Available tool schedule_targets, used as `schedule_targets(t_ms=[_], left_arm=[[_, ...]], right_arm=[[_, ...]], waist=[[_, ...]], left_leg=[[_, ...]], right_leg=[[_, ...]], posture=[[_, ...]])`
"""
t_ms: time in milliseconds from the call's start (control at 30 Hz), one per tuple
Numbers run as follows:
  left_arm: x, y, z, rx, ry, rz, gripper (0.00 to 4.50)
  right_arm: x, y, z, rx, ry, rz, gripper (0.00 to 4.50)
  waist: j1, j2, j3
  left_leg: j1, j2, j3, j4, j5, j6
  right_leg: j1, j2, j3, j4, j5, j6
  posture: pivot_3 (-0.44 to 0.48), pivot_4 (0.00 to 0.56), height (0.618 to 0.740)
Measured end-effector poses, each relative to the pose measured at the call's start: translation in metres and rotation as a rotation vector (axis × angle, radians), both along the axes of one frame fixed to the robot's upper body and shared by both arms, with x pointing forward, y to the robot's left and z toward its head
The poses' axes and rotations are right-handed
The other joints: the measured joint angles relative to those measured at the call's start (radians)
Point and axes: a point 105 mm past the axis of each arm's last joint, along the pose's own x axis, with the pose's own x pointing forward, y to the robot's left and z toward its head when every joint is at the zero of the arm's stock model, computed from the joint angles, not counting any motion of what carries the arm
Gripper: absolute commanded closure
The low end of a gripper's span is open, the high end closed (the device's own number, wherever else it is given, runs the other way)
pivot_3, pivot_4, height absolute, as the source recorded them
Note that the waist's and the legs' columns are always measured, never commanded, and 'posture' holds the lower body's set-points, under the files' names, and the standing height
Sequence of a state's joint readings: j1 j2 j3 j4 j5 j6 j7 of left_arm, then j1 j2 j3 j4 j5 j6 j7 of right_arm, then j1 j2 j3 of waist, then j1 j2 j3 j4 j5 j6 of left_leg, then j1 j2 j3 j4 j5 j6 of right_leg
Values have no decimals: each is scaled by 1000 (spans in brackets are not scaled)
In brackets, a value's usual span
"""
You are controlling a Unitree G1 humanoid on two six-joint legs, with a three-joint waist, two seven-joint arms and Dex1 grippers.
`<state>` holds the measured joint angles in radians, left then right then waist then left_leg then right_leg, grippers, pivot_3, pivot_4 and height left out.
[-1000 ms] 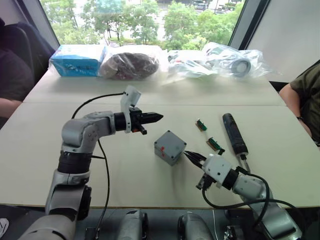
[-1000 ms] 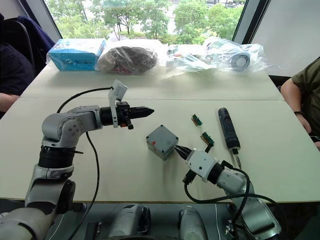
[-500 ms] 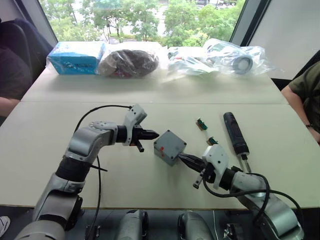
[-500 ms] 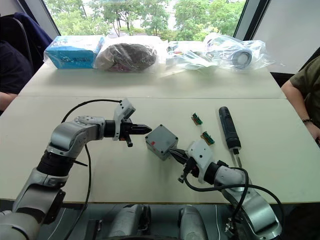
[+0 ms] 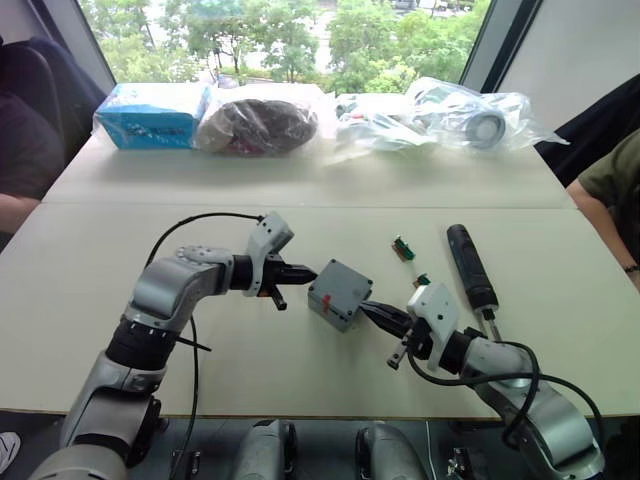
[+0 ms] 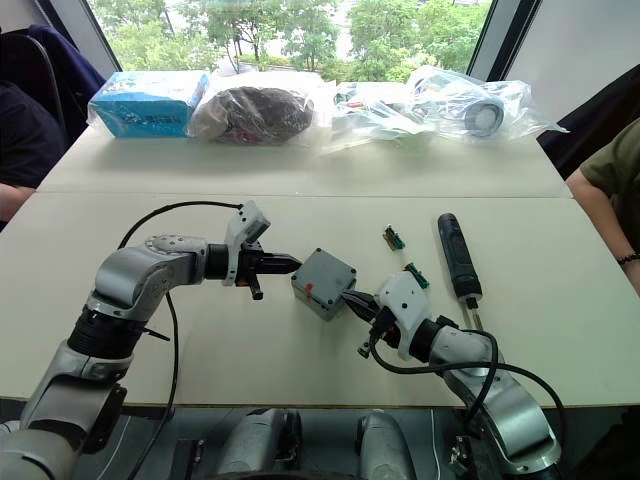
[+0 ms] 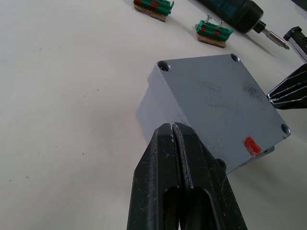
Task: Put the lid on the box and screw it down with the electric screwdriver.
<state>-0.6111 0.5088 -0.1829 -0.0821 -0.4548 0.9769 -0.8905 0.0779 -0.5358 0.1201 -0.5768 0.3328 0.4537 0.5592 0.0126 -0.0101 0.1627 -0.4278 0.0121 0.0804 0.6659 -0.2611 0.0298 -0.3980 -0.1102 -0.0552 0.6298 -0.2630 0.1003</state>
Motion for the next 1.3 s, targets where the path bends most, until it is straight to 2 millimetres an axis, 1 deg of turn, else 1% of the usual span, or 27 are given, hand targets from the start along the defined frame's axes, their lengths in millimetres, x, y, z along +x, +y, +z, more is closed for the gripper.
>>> schedule_targets(t_ms=[233,467,967,1300], left_arm=[[2,-2,0,-1,-9,9,4500],[7,-4,2,-19,-8,15,4500],[1,-8,6,-48,12,-23,4500],[2,-6,5,-41,12,-18,4500]], right_arm=[[-2,2,0,10,14,9,4482],[-6,4,1,56,34,20,4482],[-7,3,1,70,46,22,4482],[-6,7,1,75,45,33,4482]], waist=[[0,0,0],[0,0,0],[0,0,0],[0,0,0]], left_leg=[[0,0,0,0,0,0],[0,1,0,0,0,0],[0,1,0,1,0,0],[0,1,0,1,0,0]], right_leg=[[0,1,0,0,0,1],[0,2,0,0,0,1],[0,2,0,1,0,1],[0,3,0,1,0,1]], posture=[[0,150,740],[0,150,740],[0,150,740],[0,150,740]])
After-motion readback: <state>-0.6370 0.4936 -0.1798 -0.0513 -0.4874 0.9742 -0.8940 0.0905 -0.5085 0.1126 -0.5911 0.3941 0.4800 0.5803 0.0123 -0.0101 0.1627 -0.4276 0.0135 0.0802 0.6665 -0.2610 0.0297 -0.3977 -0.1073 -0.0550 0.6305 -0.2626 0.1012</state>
